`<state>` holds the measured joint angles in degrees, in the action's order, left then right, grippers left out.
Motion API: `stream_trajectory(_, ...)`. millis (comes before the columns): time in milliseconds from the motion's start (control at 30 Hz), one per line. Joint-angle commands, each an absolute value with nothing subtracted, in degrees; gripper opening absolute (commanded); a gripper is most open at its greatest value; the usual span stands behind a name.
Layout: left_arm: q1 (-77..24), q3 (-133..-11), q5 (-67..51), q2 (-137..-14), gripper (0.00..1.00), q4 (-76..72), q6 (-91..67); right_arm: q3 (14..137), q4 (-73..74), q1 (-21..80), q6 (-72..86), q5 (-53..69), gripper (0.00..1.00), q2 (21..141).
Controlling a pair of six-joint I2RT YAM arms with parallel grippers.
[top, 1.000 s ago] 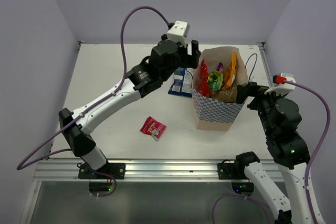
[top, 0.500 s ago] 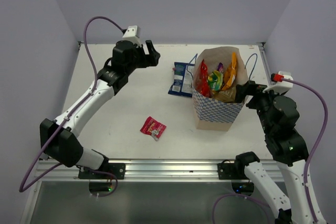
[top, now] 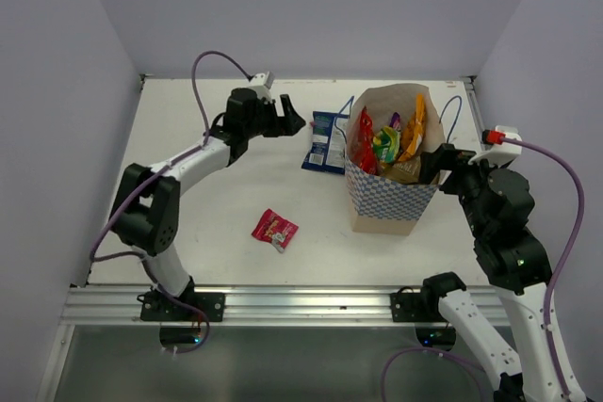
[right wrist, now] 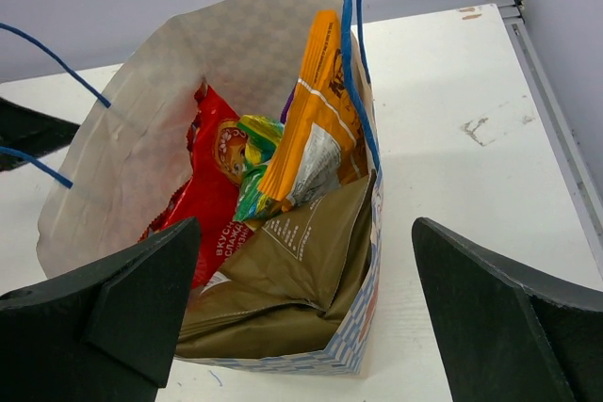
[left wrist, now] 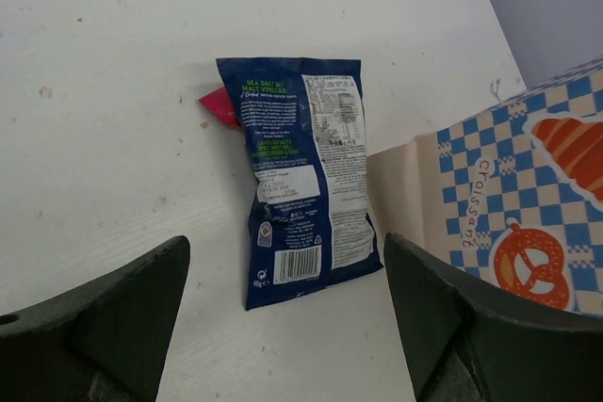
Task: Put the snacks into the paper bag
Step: Pick up the snack from the center of the board.
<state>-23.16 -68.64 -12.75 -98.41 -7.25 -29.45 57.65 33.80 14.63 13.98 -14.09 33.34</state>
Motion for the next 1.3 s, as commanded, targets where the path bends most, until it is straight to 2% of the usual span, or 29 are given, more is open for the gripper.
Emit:
stream_trajectory(0, -22.9, -72.8, -18.5, -104.7, 0.88, -16.0, -31.2, 59.3, 32.1, 14.8, 13.8, -13.3, 0.98, 33.2)
stream_trajectory(233, -23.0, -78.7, -22.3, -115.2, 0.86, -19.9, -32.4, 59.1, 31.9, 14.8, 13.3, -13.7, 0.98, 33.0)
stream_trajectory(767, -25.4, -85.7, -25.2, -130.1, 0.69, -21.8, -33.9, 58.9, 31.6, 14.9, 13.7, -12.4, 0.98, 33.8)
stream_trajectory(933, -26.3, -86.0, -26.0, -132.4, 0.53, -23.5, -35.2, 59.2, 32.0, 14.8, 13.7, -12.5, 0.98, 33.3)
stream_trajectory(967, -26.4, -85.3, -25.9, -132.3, 0.44, -23.7, -35.3, 59.2, 32.1, 14.8, 13.6, -12.5, 0.98, 33.4)
stream_trajectory(1033, -26.3, -84.6, -25.9, -132.1, 0.33, -24.4, -35.2, 59.3, 32.3, 14.9, 13.6, -12.6, 0.98, 33.3)
stream_trajectory(1067, -26.3, -83.9, -25.7, -132.0, 0.22, -24.5, -35.0, 59.3, 32.3, 14.8, 13.7, -12.6, 0.98, 33.3)
stream_trajectory(1167, -25.9, -81.9, -25.3, -131.2, 0.07, -25.1, -34.9, 59.4, 32.3, 14.9, 13.8, -12.3, 0.98, 33.6)
stream_trajectory(1267, -25.1, -79.8, -25.1, -130.0, 0.02, -25.5, -34.8, 59.5, 32.3, 14.9, 14.0, -12.2, 0.98, 33.7)
